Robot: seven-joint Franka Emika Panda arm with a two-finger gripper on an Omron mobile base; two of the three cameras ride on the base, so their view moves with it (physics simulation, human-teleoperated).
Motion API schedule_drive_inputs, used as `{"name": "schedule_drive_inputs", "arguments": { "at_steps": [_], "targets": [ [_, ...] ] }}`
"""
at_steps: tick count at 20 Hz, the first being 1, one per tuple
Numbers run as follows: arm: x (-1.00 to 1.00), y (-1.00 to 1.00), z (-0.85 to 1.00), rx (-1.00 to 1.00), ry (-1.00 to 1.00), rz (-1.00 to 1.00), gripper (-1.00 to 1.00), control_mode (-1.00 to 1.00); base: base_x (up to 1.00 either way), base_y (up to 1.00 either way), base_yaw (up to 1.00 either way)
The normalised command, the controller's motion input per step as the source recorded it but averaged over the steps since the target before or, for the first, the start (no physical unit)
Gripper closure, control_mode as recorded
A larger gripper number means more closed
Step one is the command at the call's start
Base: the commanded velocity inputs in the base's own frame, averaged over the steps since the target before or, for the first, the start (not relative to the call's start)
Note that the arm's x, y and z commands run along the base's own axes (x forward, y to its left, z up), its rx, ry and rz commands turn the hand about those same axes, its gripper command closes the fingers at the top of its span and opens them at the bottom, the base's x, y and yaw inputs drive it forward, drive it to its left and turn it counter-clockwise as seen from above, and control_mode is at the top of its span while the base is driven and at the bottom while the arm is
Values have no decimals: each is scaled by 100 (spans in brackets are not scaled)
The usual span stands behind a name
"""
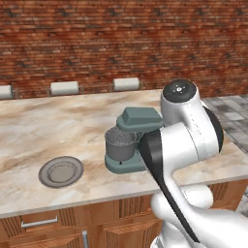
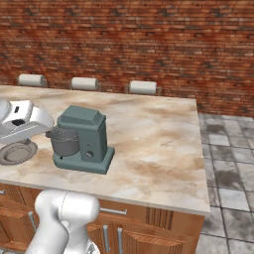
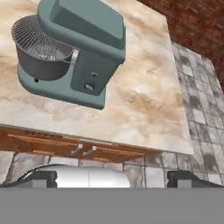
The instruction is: Add butter and sugar cubes to the stand mixer bowl and then turn on the stand mixer to begin making frosting.
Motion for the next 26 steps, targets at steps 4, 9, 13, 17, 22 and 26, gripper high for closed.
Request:
{"name": "schedule_drive_inputs", "arguments": {
  "at_steps": [4,9,13,17,22,26],
  "targets": [
    [23,-2,-66,-13,-10,38,-100,-100,0,0,0],
    [38,13,-34,-11,0,19,-100,-100,0,0,0],
    [23,36,0,-7,9,0,-100,-100,0,0,0],
    [16,21,-11,-10,9,0,-100,-100,0,0,0],
    [32,6,-17,-13,7,-3,-100,-100,0,0,0],
    [38,0,-35,-18,4,-1,-100,-100,0,0,0]
  ]
}}
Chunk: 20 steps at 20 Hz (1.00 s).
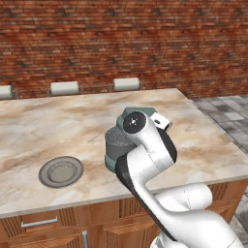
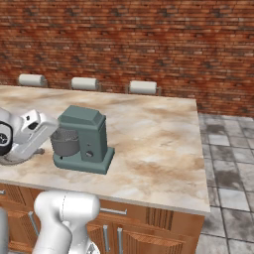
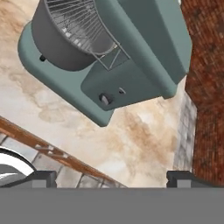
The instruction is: Add butter and sugar cubes to the stand mixer bowl and then turn on the stand mixer to begin making frosting.
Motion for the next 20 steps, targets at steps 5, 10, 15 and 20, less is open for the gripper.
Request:
{"name": "schedule_drive_inputs", "arguments": {
  "at_steps": [5,10,15,20],
  "targets": [
    [36,-13,-46,-17,0,0,-100,-100,0,0,0],
    [31,-31,-47,-11,0,0,-100,-100,0,0,0],
    [23,-37,-43,-2,0,1,-100,-100,0,0,0],
    [27,-17,-33,0,0,0,-100,-100,0,0,0]
  ]
}}
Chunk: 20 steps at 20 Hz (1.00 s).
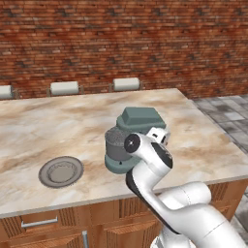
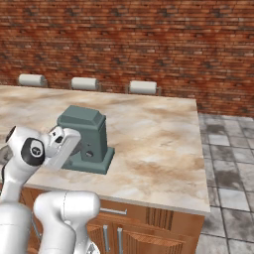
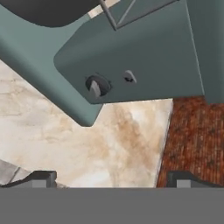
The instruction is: Add butter and sugar cubes to the stand mixer bowl and then turn on the stand mixer to begin making frosting.
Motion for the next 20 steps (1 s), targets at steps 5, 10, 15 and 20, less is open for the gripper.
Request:
{"name": "schedule_drive_inputs", "arguments": {
  "at_steps": [5,10,15,20],
  "targets": [
    [44,0,-19,0,2,0,-100,-100,0,0,0],
    [52,0,-22,0,3,0,-100,-100,0,0,0],
    [40,0,-12,0,4,0,-100,-100,0,0,0],
    [27,0,-17,0,4,0,-100,-100,0,0,0]
  ]
}}
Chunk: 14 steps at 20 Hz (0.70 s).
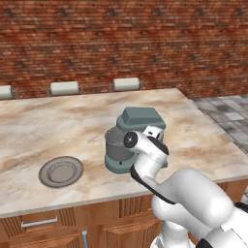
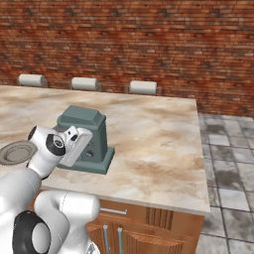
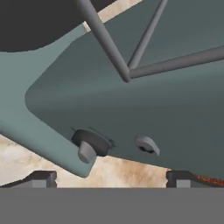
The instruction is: Add butter and sugar cubes to the stand mixer bowl and then turn on the stand mixer to begin making frosting.
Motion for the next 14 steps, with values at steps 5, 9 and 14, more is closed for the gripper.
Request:
{"name": "schedule_drive_inputs", "arguments": {
  "at_steps": [5,9,14],
  "targets": [
    [24,0,-34,0,0,0,-100,-100,0,0,0],
    [19,0,-36,-1,0,0,-100,-100,0,0,0],
    [7,-7,-23,0,1,0,-100,-100,0,0,0]
  ]
}}
